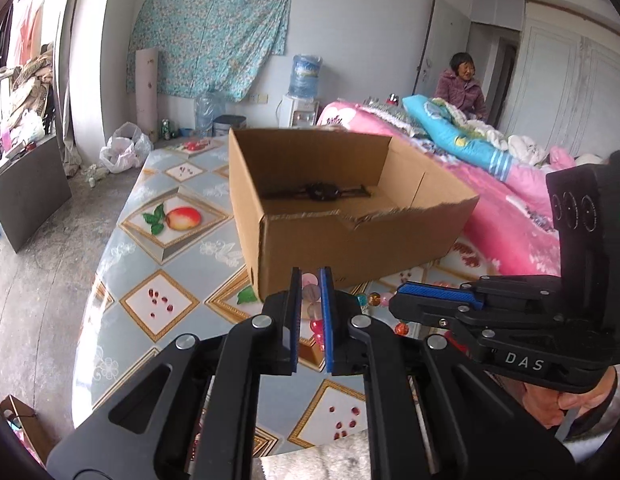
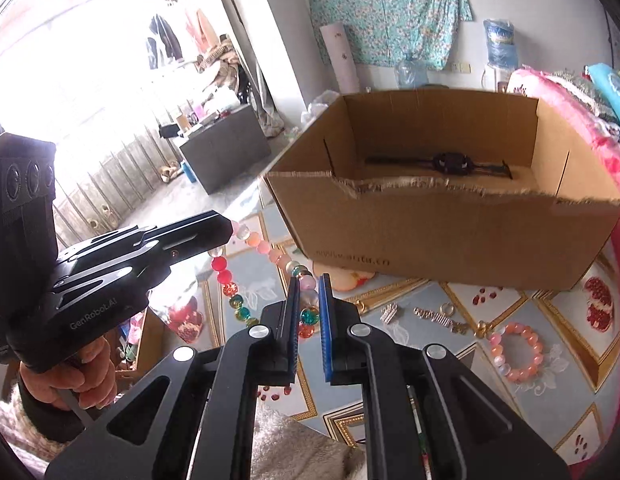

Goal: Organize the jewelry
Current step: 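Lift the beaded bracelet with the right gripper and carry it over the box, then lower the bracelet into the box and open the right gripper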

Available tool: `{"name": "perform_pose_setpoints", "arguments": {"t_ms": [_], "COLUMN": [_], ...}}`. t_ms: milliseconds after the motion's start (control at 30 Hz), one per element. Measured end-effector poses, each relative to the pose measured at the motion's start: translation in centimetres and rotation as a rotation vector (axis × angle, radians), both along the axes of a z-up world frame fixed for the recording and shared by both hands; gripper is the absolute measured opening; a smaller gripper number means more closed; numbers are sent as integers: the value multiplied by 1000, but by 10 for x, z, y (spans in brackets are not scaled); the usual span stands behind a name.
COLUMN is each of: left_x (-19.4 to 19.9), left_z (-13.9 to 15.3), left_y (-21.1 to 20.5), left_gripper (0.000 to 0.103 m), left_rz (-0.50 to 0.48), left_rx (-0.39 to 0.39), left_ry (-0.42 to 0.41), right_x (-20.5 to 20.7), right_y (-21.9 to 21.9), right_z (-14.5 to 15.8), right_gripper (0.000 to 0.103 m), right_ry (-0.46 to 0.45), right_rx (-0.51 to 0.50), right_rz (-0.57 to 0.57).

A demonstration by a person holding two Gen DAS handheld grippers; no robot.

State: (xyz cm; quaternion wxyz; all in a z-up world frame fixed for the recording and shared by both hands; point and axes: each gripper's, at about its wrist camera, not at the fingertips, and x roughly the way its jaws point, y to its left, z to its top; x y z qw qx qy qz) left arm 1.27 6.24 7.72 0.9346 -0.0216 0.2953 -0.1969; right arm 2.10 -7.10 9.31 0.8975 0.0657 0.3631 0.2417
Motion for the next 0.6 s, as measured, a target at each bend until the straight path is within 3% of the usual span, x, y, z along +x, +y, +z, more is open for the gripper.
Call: {"name": "perform_pose_setpoints", "arguments": {"t_ms": [167, 300, 433, 600], "left_x": [10, 44, 99, 166], "left_z": [51, 75, 64, 21], "left_y": [-19, -38, -54, -55], "left_gripper": [8, 8, 8, 8], "left_rz": [-69, -98, -99, -103], "left_rx": [-16, 8, 76, 96], "left_ry": [-100, -145, -84, 124], "right_x": [6, 46, 110, 182], "right_y": [-19, -34, -41, -33], "right_z": [51, 72, 62, 16], "right_gripper": [10, 10, 10, 10], "right_ry": [-133, -133, 15, 257], "right_rx": [26, 58, 72, 59], "right_rz": [-21, -45, -42, -16]}}
